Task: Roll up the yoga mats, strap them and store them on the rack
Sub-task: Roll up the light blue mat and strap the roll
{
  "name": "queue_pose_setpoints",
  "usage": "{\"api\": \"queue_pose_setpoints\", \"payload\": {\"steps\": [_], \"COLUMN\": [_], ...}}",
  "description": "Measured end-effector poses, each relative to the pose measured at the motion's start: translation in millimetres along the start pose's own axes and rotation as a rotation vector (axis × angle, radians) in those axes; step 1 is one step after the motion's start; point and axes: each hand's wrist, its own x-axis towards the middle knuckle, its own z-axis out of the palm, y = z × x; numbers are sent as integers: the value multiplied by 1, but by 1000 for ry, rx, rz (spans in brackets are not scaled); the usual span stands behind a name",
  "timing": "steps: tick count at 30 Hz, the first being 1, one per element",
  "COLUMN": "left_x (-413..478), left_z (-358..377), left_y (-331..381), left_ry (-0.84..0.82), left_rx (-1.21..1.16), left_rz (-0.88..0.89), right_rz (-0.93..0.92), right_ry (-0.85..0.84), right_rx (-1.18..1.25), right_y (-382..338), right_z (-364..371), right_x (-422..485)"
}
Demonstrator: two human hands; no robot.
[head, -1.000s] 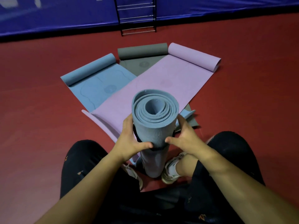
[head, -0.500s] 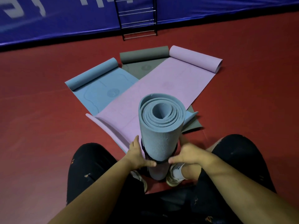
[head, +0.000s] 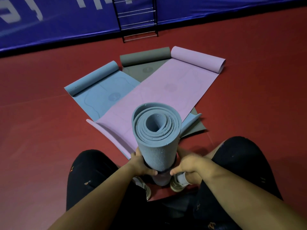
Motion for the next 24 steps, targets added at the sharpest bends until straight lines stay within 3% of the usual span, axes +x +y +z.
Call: {"api": "queue_pose_setpoints", "payload": {"steps": [3,5,6,11,20,24], "left_x": [0,4,6,4,-4,-14], "left_z": [-4,-2,1,0,-3,-25], "left_y": [5,1,-3,-10,9,33], "left_ry": [145,242,220,34,155,269], "left_rx": [-8,-154,-220,-245,-314,-362], "left_rz": [154,364,388,249,377,410], "right_rz": [-75,-94,-91,-58,-106,-186], "right_ry": [123,157,148,101,144,250], "right_rx": [95,152,156,103,243,361], "right_y": [1,4,4,7,13,5], "right_z": [0,3,4,10,11,-5], "right_x": [5,9,9,12,24,29]}}
